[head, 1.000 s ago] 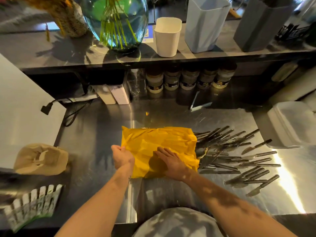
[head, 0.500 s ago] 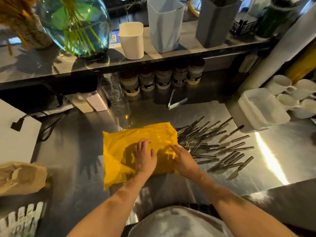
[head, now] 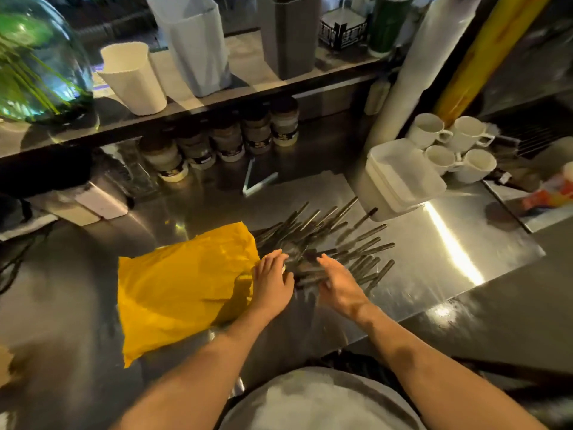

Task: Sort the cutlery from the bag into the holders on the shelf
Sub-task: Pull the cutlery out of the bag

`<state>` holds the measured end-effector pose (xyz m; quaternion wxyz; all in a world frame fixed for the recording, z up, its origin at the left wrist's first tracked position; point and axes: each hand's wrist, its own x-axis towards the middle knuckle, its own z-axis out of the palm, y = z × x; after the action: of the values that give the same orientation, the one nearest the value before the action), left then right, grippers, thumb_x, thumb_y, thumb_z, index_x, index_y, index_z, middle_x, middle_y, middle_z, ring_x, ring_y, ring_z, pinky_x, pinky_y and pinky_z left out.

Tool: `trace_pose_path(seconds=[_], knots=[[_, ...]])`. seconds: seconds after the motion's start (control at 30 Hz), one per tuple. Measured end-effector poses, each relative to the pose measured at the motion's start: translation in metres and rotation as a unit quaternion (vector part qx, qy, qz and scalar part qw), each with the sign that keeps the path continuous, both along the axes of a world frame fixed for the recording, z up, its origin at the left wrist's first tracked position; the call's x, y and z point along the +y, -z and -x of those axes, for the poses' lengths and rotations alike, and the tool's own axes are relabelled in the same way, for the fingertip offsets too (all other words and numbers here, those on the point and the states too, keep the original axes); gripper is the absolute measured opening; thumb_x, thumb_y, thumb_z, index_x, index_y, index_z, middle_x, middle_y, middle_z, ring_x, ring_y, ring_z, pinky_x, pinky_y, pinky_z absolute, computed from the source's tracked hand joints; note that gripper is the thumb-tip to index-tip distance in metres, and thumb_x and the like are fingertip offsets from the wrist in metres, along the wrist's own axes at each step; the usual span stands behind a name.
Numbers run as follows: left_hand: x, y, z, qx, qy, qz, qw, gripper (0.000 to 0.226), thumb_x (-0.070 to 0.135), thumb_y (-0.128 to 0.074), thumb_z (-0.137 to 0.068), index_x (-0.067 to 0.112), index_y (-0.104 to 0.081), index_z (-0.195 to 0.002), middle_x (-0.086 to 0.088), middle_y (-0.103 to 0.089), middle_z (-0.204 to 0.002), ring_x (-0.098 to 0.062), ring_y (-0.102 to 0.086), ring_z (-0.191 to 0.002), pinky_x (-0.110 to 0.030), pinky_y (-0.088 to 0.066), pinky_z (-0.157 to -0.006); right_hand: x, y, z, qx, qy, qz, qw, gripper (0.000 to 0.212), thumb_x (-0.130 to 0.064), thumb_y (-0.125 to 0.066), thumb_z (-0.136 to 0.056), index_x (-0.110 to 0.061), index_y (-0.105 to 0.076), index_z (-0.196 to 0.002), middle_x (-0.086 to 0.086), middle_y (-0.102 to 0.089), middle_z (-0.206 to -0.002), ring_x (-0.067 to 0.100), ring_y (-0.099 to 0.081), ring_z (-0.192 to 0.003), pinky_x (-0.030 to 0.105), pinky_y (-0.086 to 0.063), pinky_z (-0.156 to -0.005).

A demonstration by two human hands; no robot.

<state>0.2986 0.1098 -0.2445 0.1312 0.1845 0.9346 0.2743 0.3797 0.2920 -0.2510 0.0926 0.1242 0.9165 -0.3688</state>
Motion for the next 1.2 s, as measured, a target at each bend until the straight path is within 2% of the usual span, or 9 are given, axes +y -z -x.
trace_pose_path(seconds=[0.13,0.27,0.37,0.43,0.5,0.63,0.8,1.0,1.2], knots=[[0.03,0.0,-0.011,-0.001,0.029,0.025,0.999,0.047,0.03,-0.059,-0.098,0.024,-0.047,-0.143,0.003,-0.038,-0.156,-0.018,-0.029,-0.146,-0.037,-0.021,-0.121,0.033,0.01,-0.015,-0.031,0.013,-0.002,0.999,0.067,-0.017,-0.057,-0.089,-0.008,-0.041,-0.154,0.013,-0.035,-0.161,0.027,-0.031,-0.151,0.035,-0.018,-0.126],[0.052,0.005,-0.018,-0.007,0.062,0.038,0.997,0.047,0.031,-0.057,-0.098,0.023,-0.047,-0.143,0.002,-0.038,-0.156,-0.018,-0.028,-0.147,-0.036,-0.018,-0.121,0.057,0.033,-0.034,0.0,0.016,-0.011,1.0,0.07,-0.032,-0.046,-0.084,-0.001,-0.049,-0.147,0.023,-0.046,-0.151,0.037,-0.043,-0.142,0.045,-0.03,-0.121],[0.072,0.01,-0.026,-0.026,0.072,0.051,0.996,0.049,0.032,-0.056,-0.098,0.023,-0.046,-0.145,0.003,-0.036,-0.159,-0.02,-0.026,-0.148,-0.039,-0.018,-0.122,0.08,0.037,-0.04,-0.04,0.03,-0.034,0.998,0.069,-0.03,-0.052,-0.078,-0.016,-0.052,-0.146,0.013,-0.049,-0.151,0.032,-0.044,-0.141,0.049,-0.034,-0.119],[0.087,0.015,-0.034,-0.041,0.08,0.062,0.994,0.051,0.034,-0.055,-0.099,0.024,-0.043,-0.147,0.004,-0.031,-0.161,-0.019,-0.022,-0.15,-0.04,-0.015,-0.121,0.097,0.038,-0.051,-0.067,0.016,-0.067,0.995,0.072,-0.031,-0.061,-0.075,-0.023,-0.051,-0.145,0.006,-0.046,-0.15,0.029,-0.041,-0.14,0.046,-0.036,-0.115],[0.096,0.019,-0.04,-0.048,0.097,0.072,0.992,0.053,0.037,-0.055,-0.098,0.025,-0.041,-0.148,0.004,-0.027,-0.163,-0.019,-0.019,-0.152,-0.042,-0.014,-0.123,0.108,0.036,-0.063,-0.1,0.003,-0.11,0.989,0.075,-0.026,-0.07,-0.077,-0.021,-0.046,-0.147,0.005,-0.039,-0.151,0.027,-0.033,-0.139,0.042,-0.034,-0.115],[0.113,0.032,-0.058,-0.061,0.141,0.097,0.983,0.062,0.044,-0.059,-0.095,0.024,-0.037,-0.15,0.001,-0.016,-0.166,-0.022,-0.011,-0.153,-0.047,-0.01,-0.124,0.131,0.044,-0.074,-0.112,0.034,-0.164,0.979,0.063,-0.021,-0.063,-0.083,-0.019,-0.048,-0.145,0.01,-0.037,-0.15,0.029,-0.033,-0.137,0.044,-0.036,-0.112],[0.126,0.046,-0.079,-0.055,0.194,0.128,0.971,0.068,0.046,-0.06,-0.094,0.023,-0.033,-0.152,-0.002,-0.007,-0.168,-0.022,-0.001,-0.156,-0.048,-0.009,-0.126,0.145,0.047,-0.078,-0.114,0.005,-0.17,0.979,0.06,-0.031,-0.067,-0.086,-0.017,-0.051,-0.142,0.009,-0.044,-0.143,0.03,-0.042,-0.131,0.044,-0.037,-0.11],[0.137,0.05,-0.089,-0.052,0.175,0.156,0.971,0.065,0.044,-0.06,-0.093,0.023,-0.036,-0.15,-0.003,-0.01,-0.168,-0.023,-0.004,-0.156,-0.048,-0.011,-0.125,0.141,0.05,-0.051,-0.11,-0.019,-0.198,0.974,0.041,-0.035,-0.063,-0.092,-0.022,-0.054,-0.13,0.003,-0.051,-0.131,0.024,-0.046,-0.124,0.038,-0.039,-0.105],[0.133,0.048,-0.074,-0.021,0.133,0.181,0.974,0.06,0.034,-0.063,-0.088,0.023,-0.044,-0.143,-0.002,-0.027,-0.162,-0.021,-0.018,-0.152,-0.049,-0.016,-0.124,0.115,0.052,-0.019,-0.081,-0.052,-0.18,0.979,0.027,-0.034,-0.057,-0.093,-0.021,-0.058,-0.117,0.001,-0.058,-0.119,0.025,-0.05,-0.114,0.039,-0.039,-0.094]])
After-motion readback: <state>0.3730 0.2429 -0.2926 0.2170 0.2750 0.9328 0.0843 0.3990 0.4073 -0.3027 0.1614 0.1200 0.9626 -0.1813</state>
